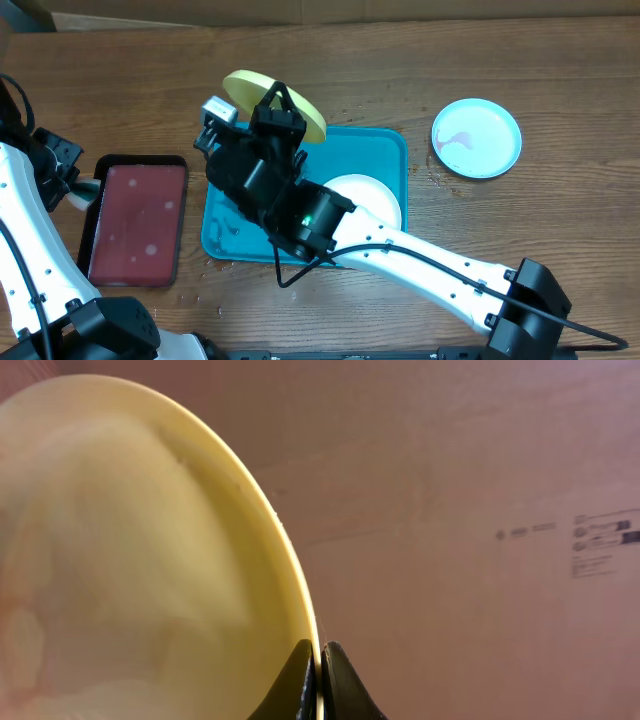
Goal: Clean dirty plates on tray and stack at the side
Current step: 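Lift the yellow plate with the right gripper and stack it at right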
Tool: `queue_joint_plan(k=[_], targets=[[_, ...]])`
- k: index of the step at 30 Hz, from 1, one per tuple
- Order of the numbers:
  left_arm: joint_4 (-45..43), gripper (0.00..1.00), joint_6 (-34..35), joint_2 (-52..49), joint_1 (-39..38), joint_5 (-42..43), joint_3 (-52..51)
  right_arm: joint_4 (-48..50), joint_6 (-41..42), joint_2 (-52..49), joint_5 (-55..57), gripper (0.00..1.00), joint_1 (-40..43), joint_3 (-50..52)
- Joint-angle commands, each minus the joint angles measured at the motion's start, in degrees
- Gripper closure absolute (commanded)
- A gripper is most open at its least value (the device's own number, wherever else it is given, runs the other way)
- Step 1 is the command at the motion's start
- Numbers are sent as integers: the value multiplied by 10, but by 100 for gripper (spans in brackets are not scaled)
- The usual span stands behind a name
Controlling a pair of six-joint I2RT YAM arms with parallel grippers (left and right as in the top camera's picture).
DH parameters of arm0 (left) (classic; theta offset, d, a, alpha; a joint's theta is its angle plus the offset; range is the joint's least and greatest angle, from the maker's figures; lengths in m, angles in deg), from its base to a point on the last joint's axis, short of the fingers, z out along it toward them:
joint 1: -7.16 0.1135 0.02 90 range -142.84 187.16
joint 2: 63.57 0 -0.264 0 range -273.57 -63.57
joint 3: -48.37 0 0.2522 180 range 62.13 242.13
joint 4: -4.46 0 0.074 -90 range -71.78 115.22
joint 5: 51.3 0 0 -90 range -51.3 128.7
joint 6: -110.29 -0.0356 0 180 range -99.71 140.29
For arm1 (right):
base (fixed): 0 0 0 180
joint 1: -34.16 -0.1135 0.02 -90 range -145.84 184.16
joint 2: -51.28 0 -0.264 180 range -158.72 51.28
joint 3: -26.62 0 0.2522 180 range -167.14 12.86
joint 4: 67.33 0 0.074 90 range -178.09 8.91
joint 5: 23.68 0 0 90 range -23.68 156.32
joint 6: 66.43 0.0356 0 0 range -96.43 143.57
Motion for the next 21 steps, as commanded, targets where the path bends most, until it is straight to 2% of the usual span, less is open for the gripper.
queue_joint_plan(k=[1, 6, 10, 12, 16, 18, 21], targets=[[-2, 96, -2, -4, 1, 3, -6, 6, 4, 5, 24, 96, 3, -9], [-3, 96, -5, -4, 1, 3, -6, -12, 154, 5, 24, 96, 35, -9], [-2, 96, -5, -4, 1, 3, -6, -123, 386, 5, -5, 96, 78, -9], [-2, 96, -5, -4, 1, 5, -6, -206, 497, 5, -101, 96, 105, -9], [-4, 96, -5, -4, 1, 13, -6, -287, 650, 5, -330, 96, 182, -9], [-5, 96, -10, -4, 1, 14, -6, -305, 706, 7, -412, 96, 227, -9], [-7, 96, -20, -4, 1, 14, -6, -330, 745, 9, -551, 96, 310, -9]])
